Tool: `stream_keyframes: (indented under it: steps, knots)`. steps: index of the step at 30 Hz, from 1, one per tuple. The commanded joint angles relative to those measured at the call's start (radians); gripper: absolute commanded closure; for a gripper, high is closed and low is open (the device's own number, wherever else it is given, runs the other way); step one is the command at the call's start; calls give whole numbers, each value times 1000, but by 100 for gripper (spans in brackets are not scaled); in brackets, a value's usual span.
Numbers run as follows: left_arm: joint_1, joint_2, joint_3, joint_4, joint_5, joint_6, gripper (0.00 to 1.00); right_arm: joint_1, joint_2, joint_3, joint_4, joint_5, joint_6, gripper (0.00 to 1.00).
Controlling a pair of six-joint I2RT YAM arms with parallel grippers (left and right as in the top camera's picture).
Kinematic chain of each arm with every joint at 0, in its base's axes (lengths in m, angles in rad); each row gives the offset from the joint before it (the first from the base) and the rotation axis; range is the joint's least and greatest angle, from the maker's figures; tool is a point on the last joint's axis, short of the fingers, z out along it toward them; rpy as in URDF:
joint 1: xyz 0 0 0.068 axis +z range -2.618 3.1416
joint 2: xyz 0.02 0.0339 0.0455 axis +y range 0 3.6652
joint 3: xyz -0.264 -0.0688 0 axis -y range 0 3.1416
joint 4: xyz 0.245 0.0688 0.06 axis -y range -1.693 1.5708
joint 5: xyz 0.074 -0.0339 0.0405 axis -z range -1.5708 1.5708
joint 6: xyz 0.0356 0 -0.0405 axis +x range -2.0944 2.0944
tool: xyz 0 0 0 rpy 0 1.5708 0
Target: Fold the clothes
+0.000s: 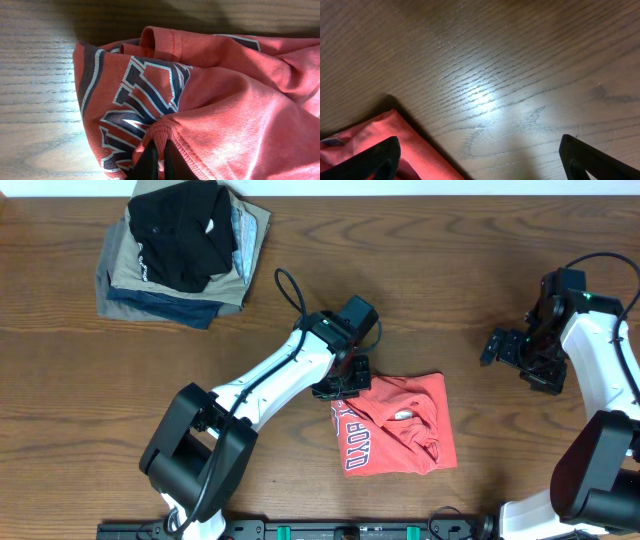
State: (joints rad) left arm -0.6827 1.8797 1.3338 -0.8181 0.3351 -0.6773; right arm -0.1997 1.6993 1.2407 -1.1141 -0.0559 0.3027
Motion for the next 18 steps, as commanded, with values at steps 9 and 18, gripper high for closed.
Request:
stream_keyframes:
  steps: [9,18]
  knots:
    - [2,-5,95,69,184,-7,94,-5,-3,10,0,-3,-4,1]
    - [-23,-5,95,307,218,-70,94,-5,-3,10,0,-3,-4,1]
